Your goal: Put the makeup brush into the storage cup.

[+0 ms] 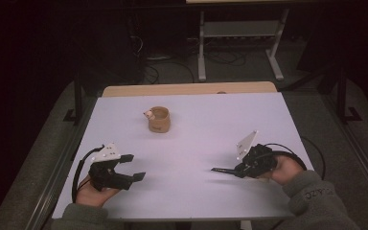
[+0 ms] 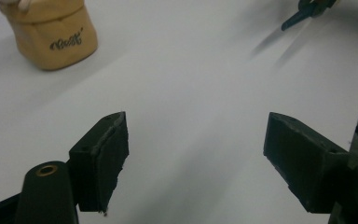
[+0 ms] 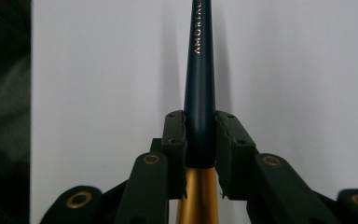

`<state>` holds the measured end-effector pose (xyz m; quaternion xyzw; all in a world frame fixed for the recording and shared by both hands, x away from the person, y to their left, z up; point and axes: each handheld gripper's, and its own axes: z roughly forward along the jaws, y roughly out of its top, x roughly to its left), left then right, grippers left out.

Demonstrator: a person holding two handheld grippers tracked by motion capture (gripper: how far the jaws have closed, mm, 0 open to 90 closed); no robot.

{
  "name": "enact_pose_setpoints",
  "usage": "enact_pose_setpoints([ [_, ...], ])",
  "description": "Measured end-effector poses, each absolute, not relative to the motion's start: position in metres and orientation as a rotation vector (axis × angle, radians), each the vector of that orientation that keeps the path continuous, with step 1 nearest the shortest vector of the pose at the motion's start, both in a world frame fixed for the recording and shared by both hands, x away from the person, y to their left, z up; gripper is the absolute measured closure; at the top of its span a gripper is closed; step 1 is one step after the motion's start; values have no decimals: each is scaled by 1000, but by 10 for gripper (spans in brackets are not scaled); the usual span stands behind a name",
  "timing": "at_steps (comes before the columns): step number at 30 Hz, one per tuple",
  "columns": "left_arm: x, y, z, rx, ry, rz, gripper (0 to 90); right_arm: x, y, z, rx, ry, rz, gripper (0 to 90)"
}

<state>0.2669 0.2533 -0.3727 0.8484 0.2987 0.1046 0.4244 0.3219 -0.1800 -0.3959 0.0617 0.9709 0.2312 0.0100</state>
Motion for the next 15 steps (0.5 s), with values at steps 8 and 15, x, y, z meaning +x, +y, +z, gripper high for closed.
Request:
enact_pose_setpoints([
  [8,273,233,-348,2175,643,250,265,322,-158,-364,132,2997,769,739],
  [15,275,215,-329,2242,552,242,303,321,-126,-346,39,2987,769,738],
])
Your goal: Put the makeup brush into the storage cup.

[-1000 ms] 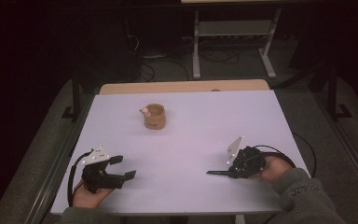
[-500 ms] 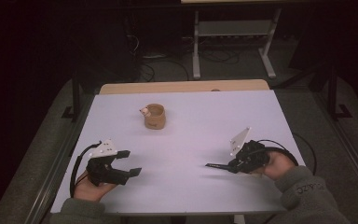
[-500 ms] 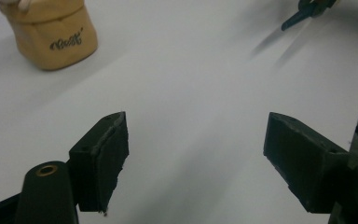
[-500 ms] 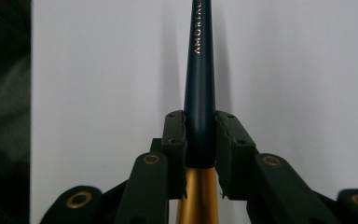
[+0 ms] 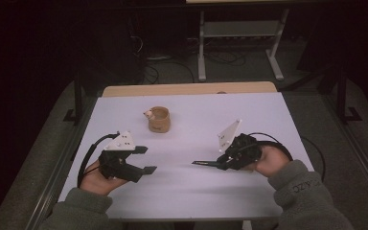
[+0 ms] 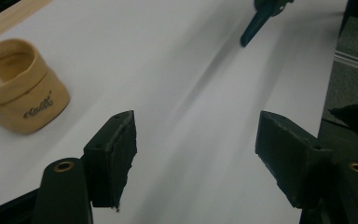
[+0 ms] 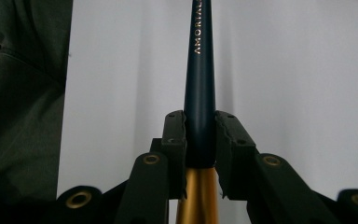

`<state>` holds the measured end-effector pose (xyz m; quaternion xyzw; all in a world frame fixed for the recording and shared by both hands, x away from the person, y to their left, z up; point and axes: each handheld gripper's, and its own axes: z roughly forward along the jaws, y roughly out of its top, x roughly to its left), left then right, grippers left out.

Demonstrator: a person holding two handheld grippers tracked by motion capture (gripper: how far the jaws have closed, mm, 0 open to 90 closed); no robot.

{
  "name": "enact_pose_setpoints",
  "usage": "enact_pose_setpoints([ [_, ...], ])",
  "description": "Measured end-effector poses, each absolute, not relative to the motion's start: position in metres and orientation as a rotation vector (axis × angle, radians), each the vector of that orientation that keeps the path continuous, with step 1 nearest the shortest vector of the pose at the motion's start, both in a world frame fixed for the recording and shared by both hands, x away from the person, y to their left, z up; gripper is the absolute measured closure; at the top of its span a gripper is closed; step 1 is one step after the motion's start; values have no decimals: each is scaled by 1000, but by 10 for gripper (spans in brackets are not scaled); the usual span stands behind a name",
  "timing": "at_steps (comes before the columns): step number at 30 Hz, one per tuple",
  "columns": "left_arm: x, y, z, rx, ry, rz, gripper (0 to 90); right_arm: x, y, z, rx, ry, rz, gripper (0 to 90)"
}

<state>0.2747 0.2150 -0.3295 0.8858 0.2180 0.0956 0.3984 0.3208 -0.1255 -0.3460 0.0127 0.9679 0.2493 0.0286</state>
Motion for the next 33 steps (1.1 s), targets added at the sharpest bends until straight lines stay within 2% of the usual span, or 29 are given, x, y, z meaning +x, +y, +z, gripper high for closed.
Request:
enact_pose_setpoints([
  [14,284,161,-324,2392,363,134,396,320,-58,-335,-154,3016,782,738],
  [24,285,148,-334,2443,318,62,567,317,-34,-335,-216,3029,804,738],
  [26,285,146,-337,2464,301,57,627,318,-30,-336,-256,3026,826,738],
  [33,287,144,-342,2504,278,35,686,318,-26,-335,-298,3011,880,738],
])
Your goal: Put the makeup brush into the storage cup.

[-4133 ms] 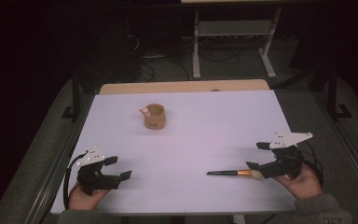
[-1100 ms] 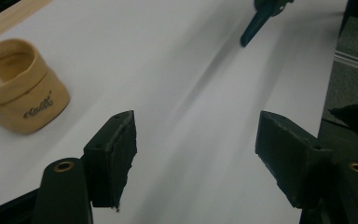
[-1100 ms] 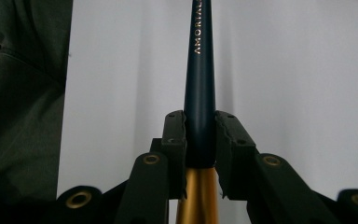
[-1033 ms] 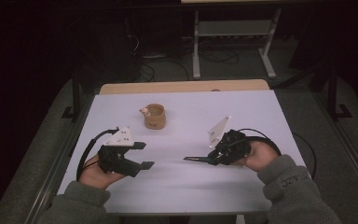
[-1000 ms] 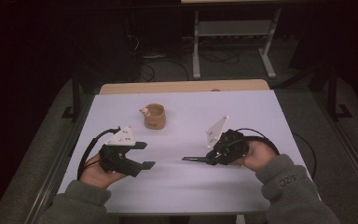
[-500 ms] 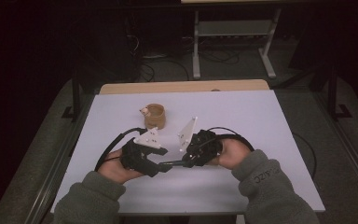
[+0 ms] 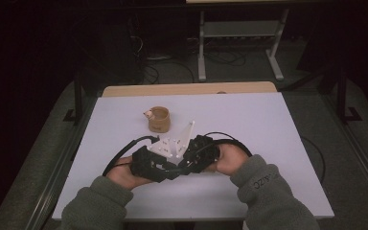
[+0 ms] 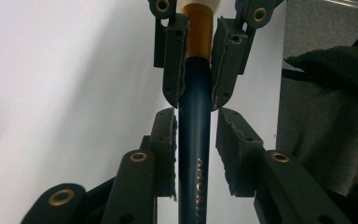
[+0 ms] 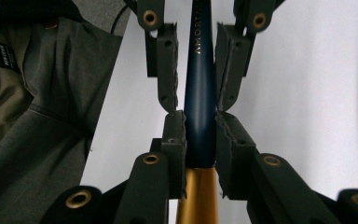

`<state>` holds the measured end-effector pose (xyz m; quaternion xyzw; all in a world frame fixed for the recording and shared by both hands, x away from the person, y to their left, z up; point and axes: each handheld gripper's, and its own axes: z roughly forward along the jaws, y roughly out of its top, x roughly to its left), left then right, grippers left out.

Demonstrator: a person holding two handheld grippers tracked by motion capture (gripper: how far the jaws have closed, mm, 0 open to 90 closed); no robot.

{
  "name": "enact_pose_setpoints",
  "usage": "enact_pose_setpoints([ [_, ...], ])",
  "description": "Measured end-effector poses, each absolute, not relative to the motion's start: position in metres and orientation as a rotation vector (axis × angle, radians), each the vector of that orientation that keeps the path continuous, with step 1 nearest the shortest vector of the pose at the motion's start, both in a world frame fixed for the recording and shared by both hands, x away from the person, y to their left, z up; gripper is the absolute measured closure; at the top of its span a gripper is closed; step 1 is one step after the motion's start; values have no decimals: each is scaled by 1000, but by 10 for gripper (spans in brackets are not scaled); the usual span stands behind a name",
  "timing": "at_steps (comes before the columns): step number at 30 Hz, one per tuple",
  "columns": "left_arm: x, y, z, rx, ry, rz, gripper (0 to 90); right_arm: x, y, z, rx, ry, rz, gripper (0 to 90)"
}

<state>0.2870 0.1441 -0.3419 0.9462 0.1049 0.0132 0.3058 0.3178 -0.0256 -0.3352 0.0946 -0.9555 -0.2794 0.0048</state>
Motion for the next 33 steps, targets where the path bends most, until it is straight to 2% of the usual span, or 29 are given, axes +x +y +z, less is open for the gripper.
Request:
enact_pose_setpoints([
  [7,284,147,-345,2481,279,15,763,316,-27,-338,311,-2958,-892,736],
  [21,281,157,-349,2488,279,24,771,318,-31,-349,267,-2927,-942,702],
  [22,281,161,-348,2487,274,42,771,318,-32,-351,263,-2941,-937,667],
  [27,280,170,-345,2459,306,35,771,322,-41,-358,232,-2946,-950,623],
  [30,279,175,-345,2437,302,17,771,322,-44,-359,235,-2932,-973,670],
  [33,280,176,-346,2440,289,14,768,322,-44,-357,227,-2922,-972,678],
])
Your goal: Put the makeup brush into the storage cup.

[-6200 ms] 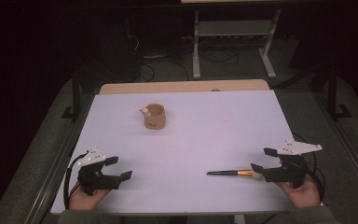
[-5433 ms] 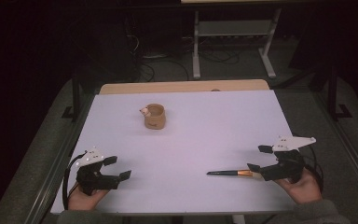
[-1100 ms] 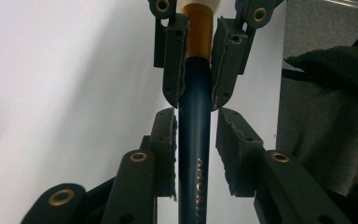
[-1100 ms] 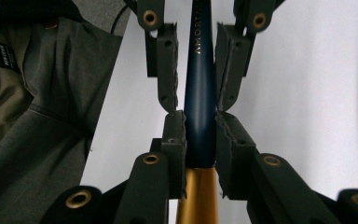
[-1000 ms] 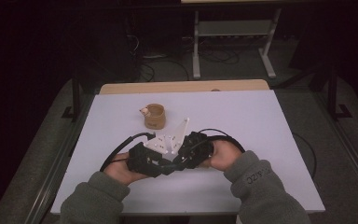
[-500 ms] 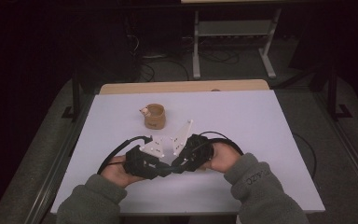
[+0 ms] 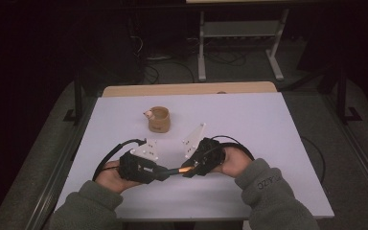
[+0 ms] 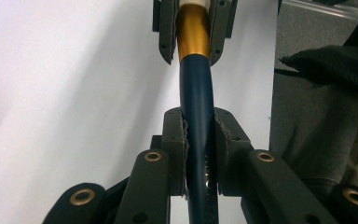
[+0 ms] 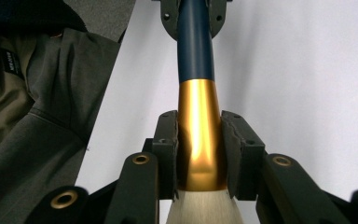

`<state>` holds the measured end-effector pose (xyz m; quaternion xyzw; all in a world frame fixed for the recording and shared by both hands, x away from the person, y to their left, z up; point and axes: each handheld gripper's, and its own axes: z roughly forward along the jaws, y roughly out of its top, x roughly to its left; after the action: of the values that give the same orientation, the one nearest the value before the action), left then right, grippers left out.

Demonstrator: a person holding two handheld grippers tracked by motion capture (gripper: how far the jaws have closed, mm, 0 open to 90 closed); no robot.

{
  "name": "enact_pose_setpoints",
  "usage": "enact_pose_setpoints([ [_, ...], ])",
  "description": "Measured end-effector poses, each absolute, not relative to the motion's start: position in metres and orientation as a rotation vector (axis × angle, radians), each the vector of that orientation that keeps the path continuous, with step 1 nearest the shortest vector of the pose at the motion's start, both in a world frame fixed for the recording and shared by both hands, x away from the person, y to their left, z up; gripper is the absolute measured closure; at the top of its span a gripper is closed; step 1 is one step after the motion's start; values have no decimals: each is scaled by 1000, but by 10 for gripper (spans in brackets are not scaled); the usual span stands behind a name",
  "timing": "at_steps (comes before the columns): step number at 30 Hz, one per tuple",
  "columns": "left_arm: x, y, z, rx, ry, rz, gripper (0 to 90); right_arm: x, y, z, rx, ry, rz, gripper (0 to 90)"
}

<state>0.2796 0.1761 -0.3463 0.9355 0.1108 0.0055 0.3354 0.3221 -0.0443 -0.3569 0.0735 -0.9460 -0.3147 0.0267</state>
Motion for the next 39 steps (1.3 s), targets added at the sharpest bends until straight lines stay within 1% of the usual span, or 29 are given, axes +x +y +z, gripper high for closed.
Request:
enact_pose_setpoints([
  [3,280,176,-348,2447,301,-19,754,321,-42,-355,255,-2927,-956,681],
  [5,280,175,-348,2445,299,-19,700,319,-40,-351,241,-2952,-913,681],
  [11,279,167,-349,2455,316,-26,672,317,-35,-343,279,-2980,-850,682],
  [12,279,164,-350,2452,309,-34,694,315,-33,-341,299,-2987,-828,682],
  [13,279,162,-351,2460,303,-26,695,314,-32,-340,304,-2994,-826,682],
  [18,279,155,-350,2456,298,-37,672,311,-27,-338,332,-3008,-788,682],
  [19,279,154,-350,2458,294,-34,678,310,-27,-339,343,-3013,-783,682],
  [21,279,154,-350,2465,292,-29,732,310,-27,-339,337,-3010,-784,682],
  [25,279,156,-351,2458,301,-9,746,309,-28,-336,310,-3003,-826,679],
  [29,278,160,-351,2410,325,4,748,311,-32,-337,275,-2999,-897,668],
  [31,277,161,-351,2414,334,19,749,312,-34,-337,240,-2984,-919,647],
  [33,277,163,-352,2417,347,32,749,314,-38,-337,178,-2980,-982,554],
  [37,279,171,-352,2395,360,47,749,318,-48,-336,84,-2970,-1053,490],
  [39,279,173,-352,2392,368,51,749,319,-51,-336,56,-2968,-1070,480],
])
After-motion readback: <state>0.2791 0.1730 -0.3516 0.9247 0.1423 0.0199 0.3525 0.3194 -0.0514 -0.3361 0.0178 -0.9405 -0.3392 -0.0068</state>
